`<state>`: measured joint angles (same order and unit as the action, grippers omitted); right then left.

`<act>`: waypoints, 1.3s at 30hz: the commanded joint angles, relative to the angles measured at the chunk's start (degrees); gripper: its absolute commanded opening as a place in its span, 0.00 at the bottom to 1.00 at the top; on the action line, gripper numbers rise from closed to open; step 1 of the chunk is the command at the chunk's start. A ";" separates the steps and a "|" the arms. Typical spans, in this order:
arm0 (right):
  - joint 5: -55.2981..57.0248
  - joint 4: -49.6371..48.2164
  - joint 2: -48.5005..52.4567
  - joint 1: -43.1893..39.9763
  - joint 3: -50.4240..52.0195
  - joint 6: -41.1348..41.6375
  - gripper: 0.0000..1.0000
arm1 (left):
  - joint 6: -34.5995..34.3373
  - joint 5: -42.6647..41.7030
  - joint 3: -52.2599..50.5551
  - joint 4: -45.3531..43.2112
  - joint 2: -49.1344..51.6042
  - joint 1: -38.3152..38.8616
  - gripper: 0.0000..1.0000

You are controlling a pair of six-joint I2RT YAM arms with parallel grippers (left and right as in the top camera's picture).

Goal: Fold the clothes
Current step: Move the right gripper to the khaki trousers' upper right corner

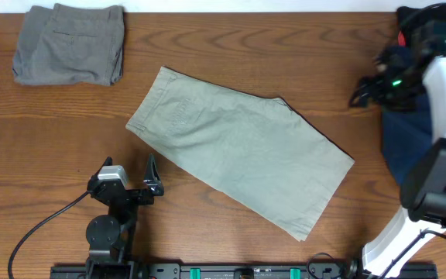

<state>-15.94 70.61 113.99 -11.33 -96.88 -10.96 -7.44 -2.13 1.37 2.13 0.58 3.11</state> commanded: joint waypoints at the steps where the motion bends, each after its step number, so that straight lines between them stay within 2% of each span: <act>1: 0.22 -2.95 -0.44 3.02 3.74 -1.99 0.92 | 0.59 1.53 -1.14 1.88 -0.35 0.20 0.98; 7: 4.37 -9.46 -0.42 6.75 9.79 -2.23 0.92 | 0.57 1.53 -1.14 1.88 -0.35 0.20 0.98; 9: 4.59 -12.31 -0.42 7.23 12.96 -3.56 0.86 | 0.57 1.53 -1.14 1.88 -0.35 0.20 0.98; 15: 3.74 -16.46 -0.44 7.30 19.21 -4.20 0.80 | 0.57 1.53 -1.14 1.88 -0.35 0.20 0.98; 21: 3.39 -17.25 -0.42 7.34 20.72 -5.07 0.74 | 0.57 1.53 -1.14 1.88 -0.35 0.20 0.98; 25: -0.79 -16.83 -0.42 7.34 21.68 -9.66 0.70 | 0.57 1.53 -1.14 1.88 -0.35 0.20 0.98; 28: -5.14 -16.55 -0.42 7.43 23.15 -13.44 0.70 | 0.59 1.53 -1.14 1.88 -0.35 0.20 0.98; 34: -4.42 -19.78 -0.42 7.98 27.45 -13.92 0.68 | 0.57 1.53 -1.14 1.88 -0.35 0.20 0.98; 35: -4.39 -20.31 -0.42 7.98 27.52 -13.33 0.64 | 0.57 1.53 -1.14 1.88 -0.35 0.20 0.98; 36: -4.39 -20.87 -0.42 7.98 27.52 -12.79 0.56 | 0.57 1.53 -1.14 1.88 -0.35 0.20 0.98; 39: -3.43 -22.21 -0.42 7.93 27.52 -10.82 0.25 | 0.59 1.53 -1.14 1.88 -0.35 0.20 0.98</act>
<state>-19.44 49.04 112.75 -3.92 -70.48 -23.16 -7.44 -2.13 1.37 2.11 0.60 3.11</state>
